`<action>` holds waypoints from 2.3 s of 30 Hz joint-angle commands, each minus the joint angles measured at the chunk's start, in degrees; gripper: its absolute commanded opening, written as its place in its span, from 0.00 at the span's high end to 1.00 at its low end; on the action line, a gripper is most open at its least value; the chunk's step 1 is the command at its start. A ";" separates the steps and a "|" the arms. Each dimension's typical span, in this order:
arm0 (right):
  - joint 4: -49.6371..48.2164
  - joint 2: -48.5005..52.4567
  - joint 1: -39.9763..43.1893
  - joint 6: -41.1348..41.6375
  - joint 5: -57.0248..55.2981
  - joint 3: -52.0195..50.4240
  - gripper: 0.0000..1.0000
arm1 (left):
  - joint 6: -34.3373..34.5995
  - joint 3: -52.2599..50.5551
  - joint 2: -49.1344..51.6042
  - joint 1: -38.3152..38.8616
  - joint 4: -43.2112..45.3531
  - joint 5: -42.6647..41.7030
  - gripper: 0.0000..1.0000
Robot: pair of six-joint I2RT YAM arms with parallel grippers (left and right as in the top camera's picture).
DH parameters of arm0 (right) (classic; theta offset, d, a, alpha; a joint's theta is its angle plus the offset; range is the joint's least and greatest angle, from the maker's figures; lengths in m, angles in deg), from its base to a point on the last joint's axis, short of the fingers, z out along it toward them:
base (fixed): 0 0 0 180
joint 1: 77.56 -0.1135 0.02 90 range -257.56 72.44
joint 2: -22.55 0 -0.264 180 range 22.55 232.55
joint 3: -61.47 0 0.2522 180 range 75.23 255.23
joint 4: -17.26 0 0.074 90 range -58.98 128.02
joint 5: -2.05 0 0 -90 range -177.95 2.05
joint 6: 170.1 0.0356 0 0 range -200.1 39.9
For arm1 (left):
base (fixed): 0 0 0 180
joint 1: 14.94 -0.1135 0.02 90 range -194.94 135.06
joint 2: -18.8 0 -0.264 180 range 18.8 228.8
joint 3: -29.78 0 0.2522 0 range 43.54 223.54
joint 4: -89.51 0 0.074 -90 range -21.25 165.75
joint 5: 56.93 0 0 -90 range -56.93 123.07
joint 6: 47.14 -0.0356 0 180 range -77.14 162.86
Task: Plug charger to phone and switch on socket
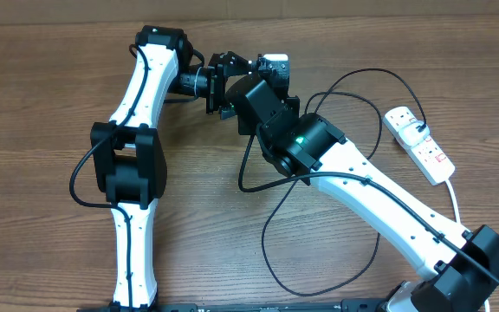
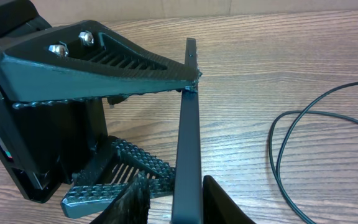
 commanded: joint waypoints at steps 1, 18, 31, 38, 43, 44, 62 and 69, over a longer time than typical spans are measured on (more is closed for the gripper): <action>-0.17 0.13 0.00 0.02 -1.01 0.92 0.75 | -1.53 1.60 0.37 -0.09 -0.20 -3.13 0.27; 0.35 0.11 0.00 0.02 -1.01 0.92 0.94 | -1.55 1.60 0.37 -0.09 -0.17 -3.13 0.23; -3.52 -0.20 0.02 7.85 -4.31 0.98 0.96 | -1.53 1.60 0.39 -0.09 -0.15 -3.06 0.00; -5.66 -1.68 0.02 22.21 -11.93 0.98 0.96 | -1.53 1.60 0.39 -0.09 -0.15 -3.06 0.00; -5.16 -2.43 0.00 40.06 -11.69 0.98 0.96 | 0.63 1.60 0.39 -0.09 -0.17 -3.06 0.00; -5.01 -2.45 0.00 43.54 -11.41 0.98 0.96 | 1.20 1.60 0.39 -0.09 -0.15 -3.08 0.00; -4.76 -2.45 0.00 71.91 -9.75 0.98 0.96 | 9.07 1.60 0.39 -0.09 -0.15 -3.08 0.28; -5.18 -2.45 0.00 76.00 -6.19 0.98 0.95 | 12.09 1.60 0.39 -0.09 -0.15 -3.08 0.50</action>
